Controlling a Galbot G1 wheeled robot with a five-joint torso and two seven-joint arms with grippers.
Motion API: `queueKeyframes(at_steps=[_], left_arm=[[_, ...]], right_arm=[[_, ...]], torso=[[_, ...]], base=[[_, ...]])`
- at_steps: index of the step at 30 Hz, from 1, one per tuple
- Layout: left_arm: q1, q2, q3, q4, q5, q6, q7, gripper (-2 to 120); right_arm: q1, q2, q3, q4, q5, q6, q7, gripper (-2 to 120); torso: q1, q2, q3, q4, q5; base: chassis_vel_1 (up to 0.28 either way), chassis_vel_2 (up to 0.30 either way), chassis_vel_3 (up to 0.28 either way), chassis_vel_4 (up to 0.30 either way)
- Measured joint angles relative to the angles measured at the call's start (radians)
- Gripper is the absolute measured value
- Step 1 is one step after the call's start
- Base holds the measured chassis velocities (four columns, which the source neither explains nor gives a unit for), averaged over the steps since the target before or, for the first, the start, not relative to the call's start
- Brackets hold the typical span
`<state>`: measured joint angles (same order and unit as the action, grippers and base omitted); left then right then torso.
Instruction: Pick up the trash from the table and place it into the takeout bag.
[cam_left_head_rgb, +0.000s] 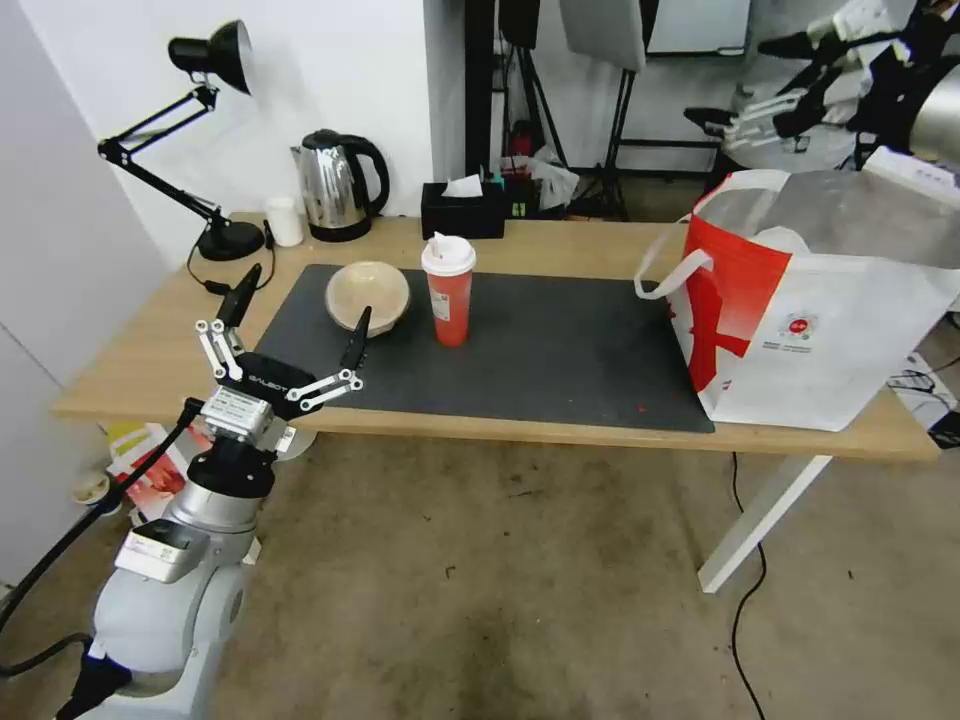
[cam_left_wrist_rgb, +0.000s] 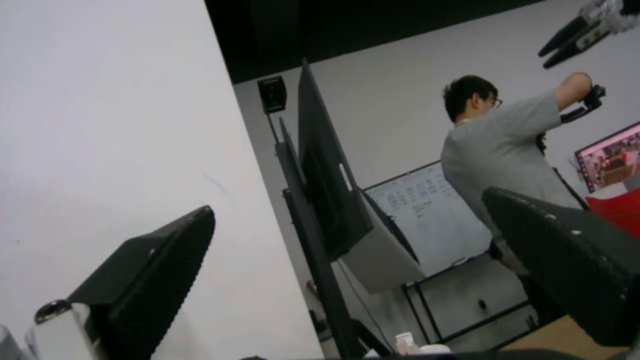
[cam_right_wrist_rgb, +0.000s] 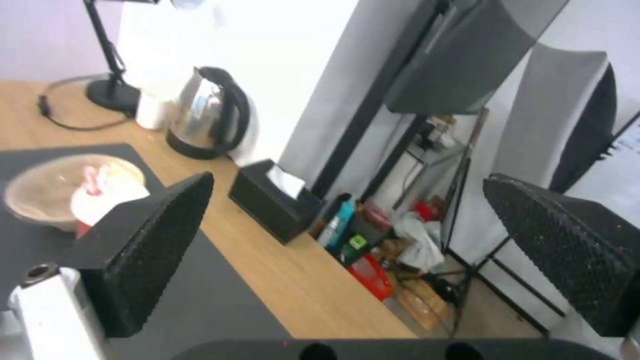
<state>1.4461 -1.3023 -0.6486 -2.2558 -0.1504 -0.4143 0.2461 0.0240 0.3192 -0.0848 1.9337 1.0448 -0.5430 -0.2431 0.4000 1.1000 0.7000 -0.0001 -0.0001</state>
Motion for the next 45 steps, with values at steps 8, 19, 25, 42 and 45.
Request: queueKeyframes(at_steps=[8,19,25,42,45], left_arm=[[-0.006,-0.004,0.003,0.01,0.0,-0.001,0.0,100],[-0.016,-0.02,-0.011,0.03,-0.003,-0.02,-0.004,100],[-0.016,-0.04,-0.022,0.033,-0.016,-0.024,-0.005,100],[-0.01,-0.101,-0.076,0.039,-0.042,-0.034,-0.007,100],[-0.01,-0.111,-0.074,0.043,-0.042,-0.035,-0.007,100]], right_arm=[[-0.071,-0.014,0.084,0.113,0.113,-0.006,0.122,100],[-0.226,0.014,0.135,0.279,0.114,0.093,0.337,100],[-0.443,0.072,0.267,0.355,0.055,0.127,0.396,100],[-1.103,0.365,0.465,0.544,-0.428,0.329,0.486,100],[-1.186,0.41,0.459,0.555,-0.525,0.389,0.515,100]], torso=[[0.0,0.0,0.0,0.0,-0.0001],[0.0,0.0,0.0,0.0,-0.0001],[0.0,0.0,0.0,0.0002,0.0],[0.0,0.0,0.0,0.0,0.0],[0.0,0.0,0.0,0.0001,-0.0001]], base=[[0.0,0.0,0.0,0.0],[0.0,0.0,0.0,0.0],[0.0,0.0,0.0,0.0],[0.0,0.0,0.0,0.0],[0.0,0.0,0.0,0.0]])
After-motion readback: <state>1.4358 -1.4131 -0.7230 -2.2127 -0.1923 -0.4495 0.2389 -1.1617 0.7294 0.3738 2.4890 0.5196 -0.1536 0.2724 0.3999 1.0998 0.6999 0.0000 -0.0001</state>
